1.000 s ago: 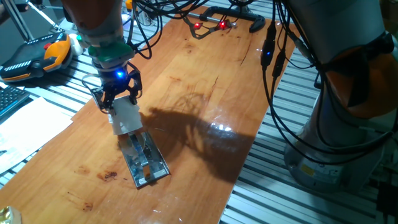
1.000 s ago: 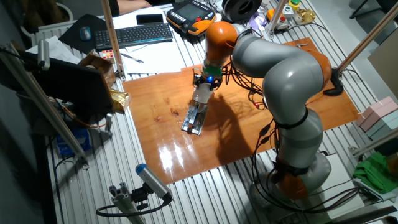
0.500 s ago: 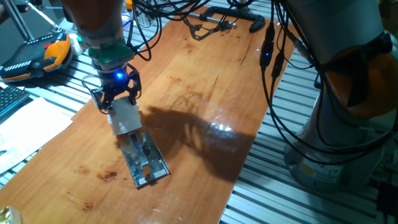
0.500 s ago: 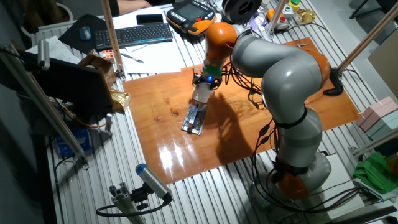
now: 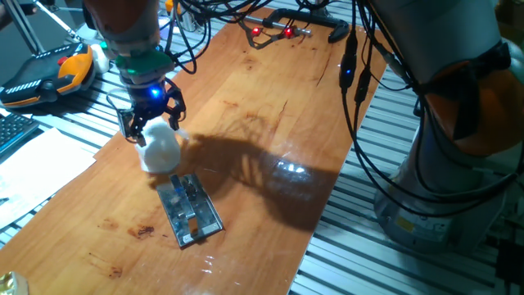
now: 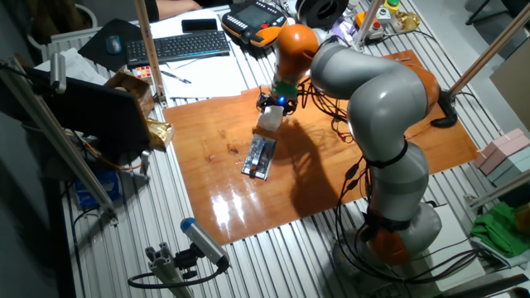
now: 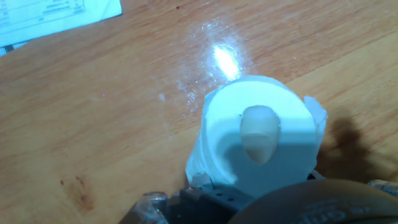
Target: Put the toilet paper on its holder
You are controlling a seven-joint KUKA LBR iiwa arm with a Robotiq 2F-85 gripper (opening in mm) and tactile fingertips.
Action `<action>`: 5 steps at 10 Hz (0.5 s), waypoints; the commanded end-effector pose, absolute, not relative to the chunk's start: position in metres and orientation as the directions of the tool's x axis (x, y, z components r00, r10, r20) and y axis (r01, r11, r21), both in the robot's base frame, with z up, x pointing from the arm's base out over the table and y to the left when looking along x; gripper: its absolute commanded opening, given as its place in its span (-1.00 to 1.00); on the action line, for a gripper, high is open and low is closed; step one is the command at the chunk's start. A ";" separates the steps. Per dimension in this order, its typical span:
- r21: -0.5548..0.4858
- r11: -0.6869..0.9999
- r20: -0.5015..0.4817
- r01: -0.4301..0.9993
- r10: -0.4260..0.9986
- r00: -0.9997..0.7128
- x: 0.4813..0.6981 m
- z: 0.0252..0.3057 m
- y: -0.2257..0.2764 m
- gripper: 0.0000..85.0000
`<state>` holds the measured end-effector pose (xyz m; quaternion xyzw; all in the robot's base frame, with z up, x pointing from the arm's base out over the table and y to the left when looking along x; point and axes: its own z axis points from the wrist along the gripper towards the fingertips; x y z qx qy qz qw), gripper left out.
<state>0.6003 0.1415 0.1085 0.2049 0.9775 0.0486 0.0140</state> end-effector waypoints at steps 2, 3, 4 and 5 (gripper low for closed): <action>0.115 0.908 -0.026 0.402 0.407 -0.913 0.607 0.104 0.138 1.00; 0.125 0.906 -0.028 0.403 0.410 -0.912 0.612 0.103 0.134 1.00; 0.140 0.896 -0.039 0.421 0.430 -0.902 0.614 0.101 0.134 1.00; 0.154 0.880 -0.052 0.450 0.462 -0.885 0.614 0.100 0.137 1.00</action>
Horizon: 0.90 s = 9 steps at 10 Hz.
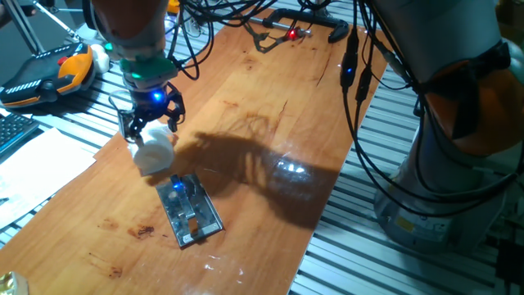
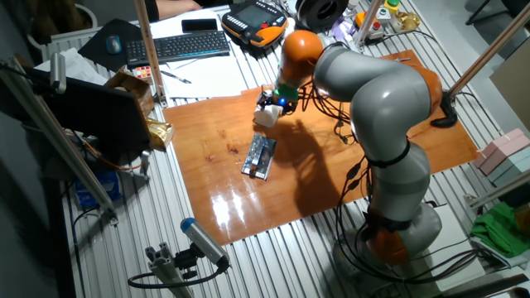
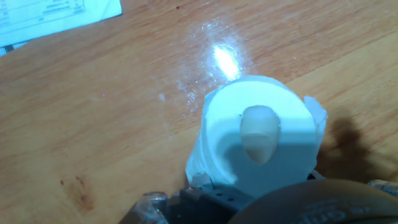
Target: Put the toilet paper on its holder
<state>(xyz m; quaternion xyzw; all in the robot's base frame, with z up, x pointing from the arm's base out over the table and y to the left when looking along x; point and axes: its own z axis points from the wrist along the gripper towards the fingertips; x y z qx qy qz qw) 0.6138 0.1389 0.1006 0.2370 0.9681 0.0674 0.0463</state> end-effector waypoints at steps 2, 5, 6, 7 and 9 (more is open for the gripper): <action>0.152 0.871 -0.069 0.467 0.480 -0.874 0.612 0.101 0.142 1.00; 0.160 0.871 -0.079 0.464 0.480 -0.874 0.614 0.099 0.140 1.00; 0.158 0.872 -0.085 0.463 0.479 -0.874 0.614 0.098 0.141 1.00; 0.153 0.877 -0.084 0.456 0.472 -0.878 0.614 0.100 0.140 1.00; 0.170 0.873 -0.057 0.457 0.472 -0.880 0.613 0.108 0.135 1.00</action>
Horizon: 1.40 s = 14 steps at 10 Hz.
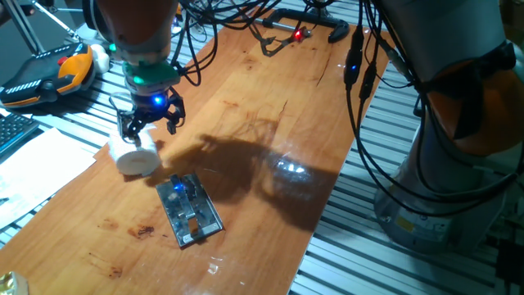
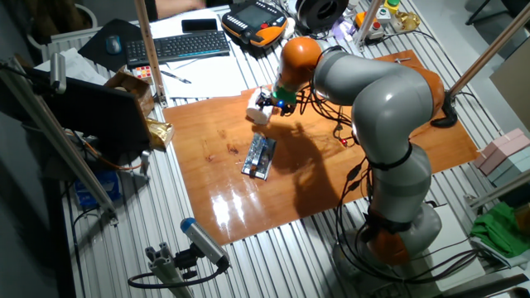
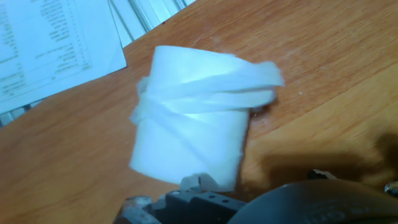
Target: Put the toilet paper on its holder
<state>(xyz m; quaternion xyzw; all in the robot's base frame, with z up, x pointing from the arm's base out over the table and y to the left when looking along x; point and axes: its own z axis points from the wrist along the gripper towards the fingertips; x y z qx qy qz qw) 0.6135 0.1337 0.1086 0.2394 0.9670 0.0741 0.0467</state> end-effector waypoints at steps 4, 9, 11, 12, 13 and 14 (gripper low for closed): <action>0.185 0.880 -0.022 0.437 0.448 -0.894 0.618 0.118 0.126 1.00; 0.171 0.855 -0.034 0.490 0.502 -0.864 0.613 0.130 0.122 1.00; 0.148 0.859 -0.042 0.491 0.501 -0.864 0.615 0.116 0.121 1.00; 0.129 0.865 -0.052 0.484 0.493 -0.868 0.614 0.106 0.118 1.00; 0.101 0.875 -0.073 0.473 0.481 -0.874 0.611 0.097 0.116 1.00; 0.074 0.887 -0.098 0.457 0.462 -0.881 0.604 0.086 0.112 1.00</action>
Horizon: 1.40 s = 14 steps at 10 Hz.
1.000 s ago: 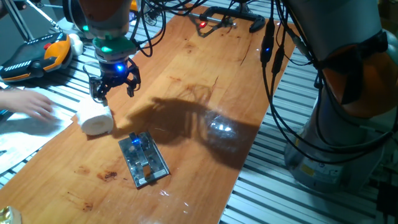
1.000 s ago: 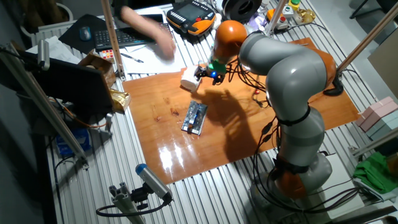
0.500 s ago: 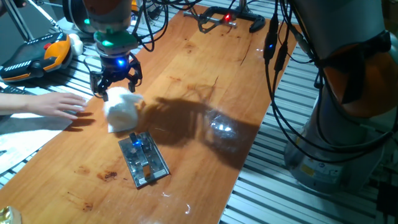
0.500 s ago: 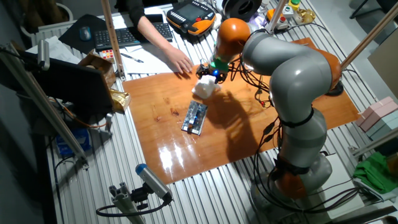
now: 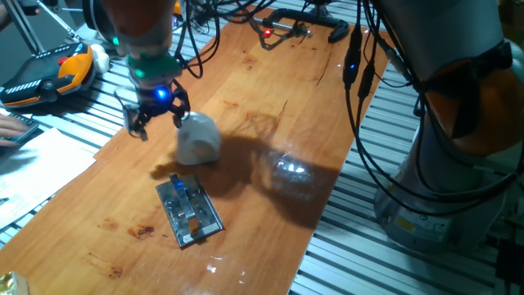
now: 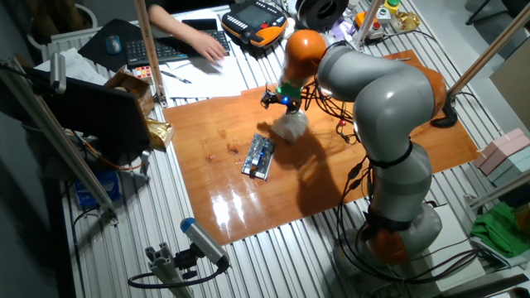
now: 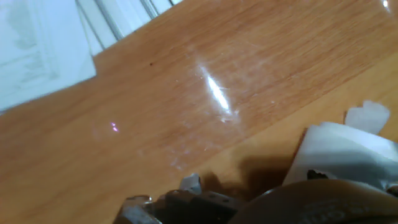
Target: Put the toilet paper on its holder
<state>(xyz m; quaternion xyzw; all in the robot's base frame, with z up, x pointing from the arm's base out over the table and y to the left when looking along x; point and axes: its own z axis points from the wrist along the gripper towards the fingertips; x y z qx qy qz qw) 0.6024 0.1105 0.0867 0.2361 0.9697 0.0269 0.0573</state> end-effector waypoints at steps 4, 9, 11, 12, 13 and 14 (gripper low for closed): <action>0.122 0.851 0.007 0.511 0.514 -0.858 0.586 0.093 0.111 1.00; 0.016 0.887 0.063 0.461 0.459 -0.886 0.576 0.131 0.086 1.00; -0.017 0.896 0.058 0.443 0.443 -0.895 0.569 0.126 0.075 1.00; -0.020 0.896 0.057 0.444 0.445 -0.894 0.566 0.119 0.069 1.00; -0.024 0.892 0.056 0.451 0.452 -0.890 0.562 0.112 0.062 1.00; -0.031 0.874 0.056 0.485 0.486 -0.872 0.557 0.106 0.057 1.00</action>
